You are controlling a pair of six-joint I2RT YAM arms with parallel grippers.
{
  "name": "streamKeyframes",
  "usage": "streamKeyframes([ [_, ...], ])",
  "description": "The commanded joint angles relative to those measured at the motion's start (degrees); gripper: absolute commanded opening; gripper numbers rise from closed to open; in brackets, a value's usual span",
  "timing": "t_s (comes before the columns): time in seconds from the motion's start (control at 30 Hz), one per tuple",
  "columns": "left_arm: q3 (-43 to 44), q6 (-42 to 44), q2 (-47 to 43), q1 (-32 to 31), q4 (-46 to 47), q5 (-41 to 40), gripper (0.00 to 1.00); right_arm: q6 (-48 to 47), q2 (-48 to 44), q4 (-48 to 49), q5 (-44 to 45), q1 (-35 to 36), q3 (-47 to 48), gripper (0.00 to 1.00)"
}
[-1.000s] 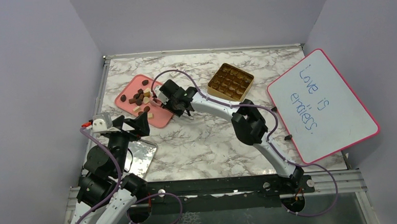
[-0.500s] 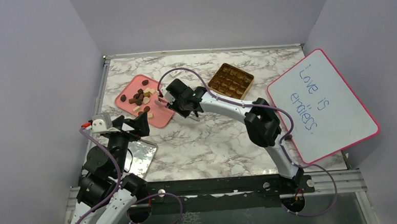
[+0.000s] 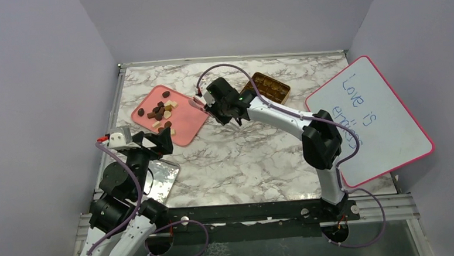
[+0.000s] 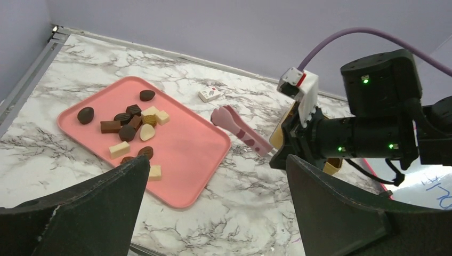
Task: Pack the chocolate
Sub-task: Pick up the fake chocolate from the plate, then place the fake chocolate in the packing box.
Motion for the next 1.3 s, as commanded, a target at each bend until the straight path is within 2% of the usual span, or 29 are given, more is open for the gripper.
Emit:
streamKeyframes([
  [0.0, -0.39, 0.53, 1.58, 0.13, 0.24, 0.67, 0.99, 1.99, -5.15, -0.14, -1.17, -3.34, -2.0, 0.26],
  [0.33, 0.32, 2.85, 7.6, 0.18, 0.33, 3.95, 0.99, 2.16, -11.36, -6.74, 0.41, -12.65, -3.42, 0.26],
  [0.77, -0.29, 4.15, 9.9, 0.18, 0.45, 6.77, 0.99, 4.87, -15.52, -7.7, 1.65, -27.52, -9.04, 0.26],
  [1.27, -0.43, 4.46, 9.78, 0.15, 0.51, 7.04, 0.99, 5.58, -11.17, -5.96, 0.68, -31.4, -9.83, 0.28],
])
